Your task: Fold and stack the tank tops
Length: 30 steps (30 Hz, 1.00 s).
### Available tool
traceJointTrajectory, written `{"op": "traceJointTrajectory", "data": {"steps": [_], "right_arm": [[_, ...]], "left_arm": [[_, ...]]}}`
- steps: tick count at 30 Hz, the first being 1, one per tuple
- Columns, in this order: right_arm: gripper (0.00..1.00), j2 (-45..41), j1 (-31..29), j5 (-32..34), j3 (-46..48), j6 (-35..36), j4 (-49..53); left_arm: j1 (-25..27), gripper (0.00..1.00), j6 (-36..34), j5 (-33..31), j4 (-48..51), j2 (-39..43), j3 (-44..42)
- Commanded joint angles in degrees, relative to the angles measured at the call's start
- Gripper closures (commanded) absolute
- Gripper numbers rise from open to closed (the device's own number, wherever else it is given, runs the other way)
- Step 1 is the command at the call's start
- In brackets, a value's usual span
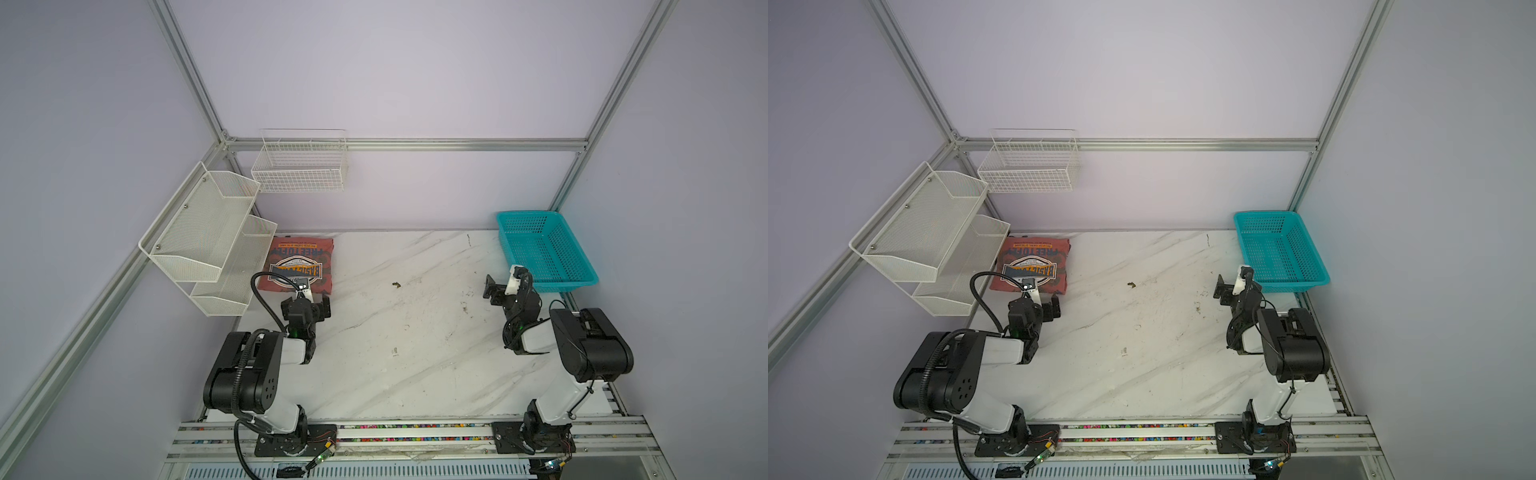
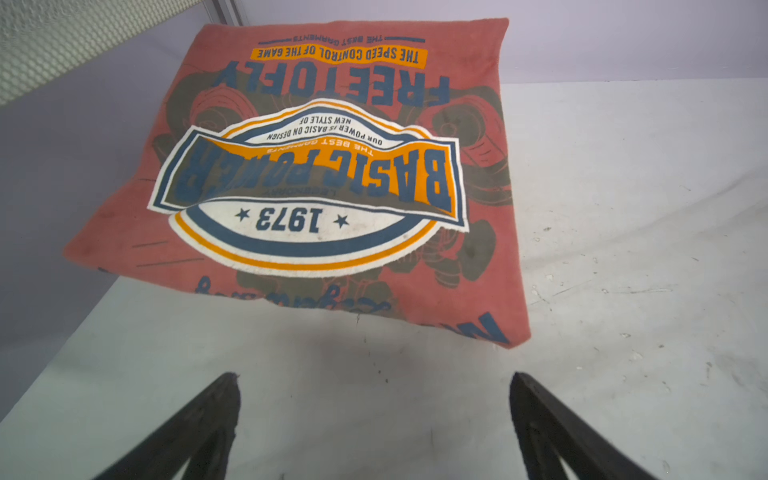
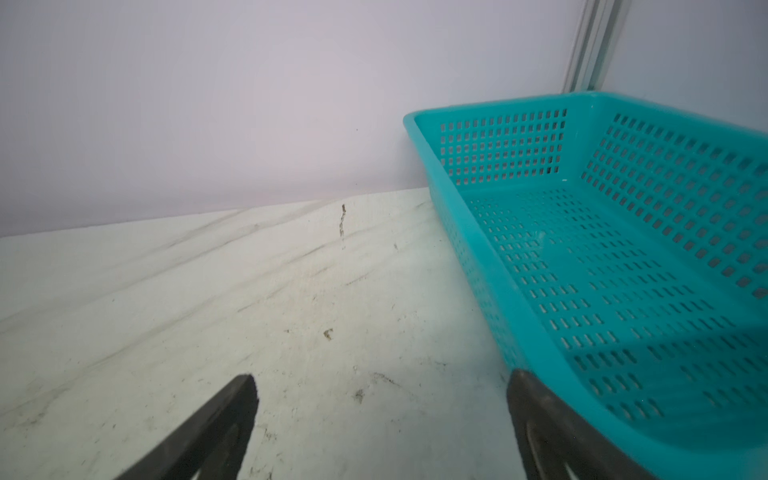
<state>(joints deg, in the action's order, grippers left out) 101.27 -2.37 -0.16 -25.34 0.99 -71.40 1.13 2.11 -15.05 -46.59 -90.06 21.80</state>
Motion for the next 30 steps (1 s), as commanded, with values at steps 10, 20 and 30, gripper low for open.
{"op": "traceJointTrajectory", "data": {"steps": [10,20,30], "right_arm": [[0.03,0.5,0.35,-2.39,-0.91,2.53,-5.38],[0.03,0.53,0.35,-2.38,-1.03,2.55,-5.05],[0.03,0.56,0.35,-2.21,-1.2,2.53,-4.84]], "left_arm": [[-0.51,0.0,-0.79,-0.2,-6.89,0.24,0.1],[-0.51,0.0,-0.84,-0.21,-6.9,0.23,0.16],[-0.51,0.0,-0.79,-0.24,-6.91,0.24,0.1]]}}
